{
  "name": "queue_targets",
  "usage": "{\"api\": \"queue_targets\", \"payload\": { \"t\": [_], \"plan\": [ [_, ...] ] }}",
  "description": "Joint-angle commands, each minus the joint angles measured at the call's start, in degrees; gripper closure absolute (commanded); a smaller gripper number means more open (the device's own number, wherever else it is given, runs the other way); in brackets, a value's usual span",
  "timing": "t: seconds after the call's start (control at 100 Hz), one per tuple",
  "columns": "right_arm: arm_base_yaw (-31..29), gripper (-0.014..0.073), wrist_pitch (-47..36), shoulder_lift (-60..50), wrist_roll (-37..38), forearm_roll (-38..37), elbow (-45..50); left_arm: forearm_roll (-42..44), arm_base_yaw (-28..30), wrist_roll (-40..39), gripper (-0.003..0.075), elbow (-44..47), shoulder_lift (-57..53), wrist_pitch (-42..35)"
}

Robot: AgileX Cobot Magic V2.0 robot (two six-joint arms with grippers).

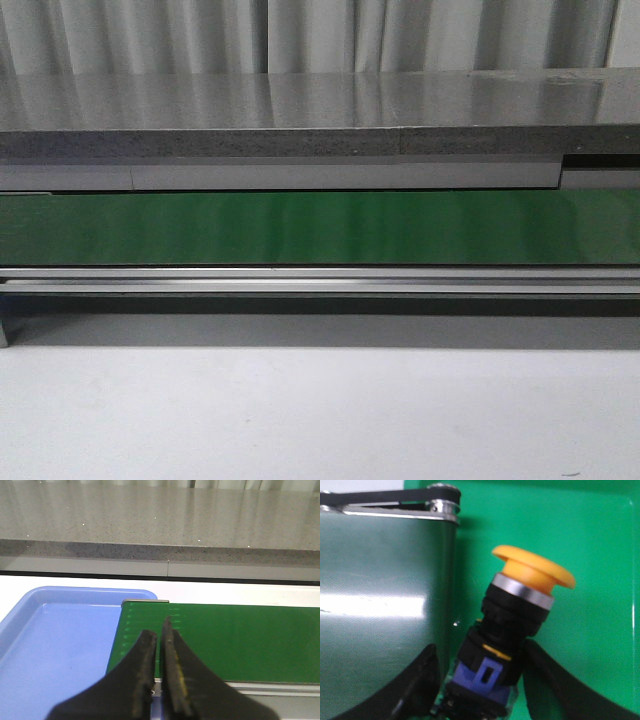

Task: Move button from left to right
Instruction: 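Lift the button with the right gripper and carry it over the green bin, then lower the button into the green bin and open the right gripper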

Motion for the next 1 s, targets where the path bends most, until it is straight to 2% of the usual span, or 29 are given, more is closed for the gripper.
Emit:
{"api": "queue_targets", "payload": {
  "t": [0.0,0.52,0.76,0.91,0.99],
  "plan": [
    [-1.6,0.0483,-2.4,0.4,-1.7,0.1,-2.0,-0.3,0.0,0.0,0.0715,-1.6,0.2,-4.5],
    [-3.5,0.0478,-6.5,6.8,-1.7,0.4,-2.0,-0.3,0.0,0.0,0.0715,-1.6,0.2,-4.5],
    [-3.5,0.0344,-5.6,9.0,-1.7,2.6,-2.0,-0.3,0.0,0.0,0.0715,-1.6,0.2,-4.5],
    [-3.5,0.0293,-5.8,9.3,-1.7,3.9,-2.0,-0.3,0.0,0.0,0.0715,-1.6,0.2,-4.5],
    [-3.5,0.0230,-6.2,9.3,-1.7,4.2,-2.0,-0.3,0.0,0.0,0.0715,-1.6,0.2,-4.5]
  ]
}}
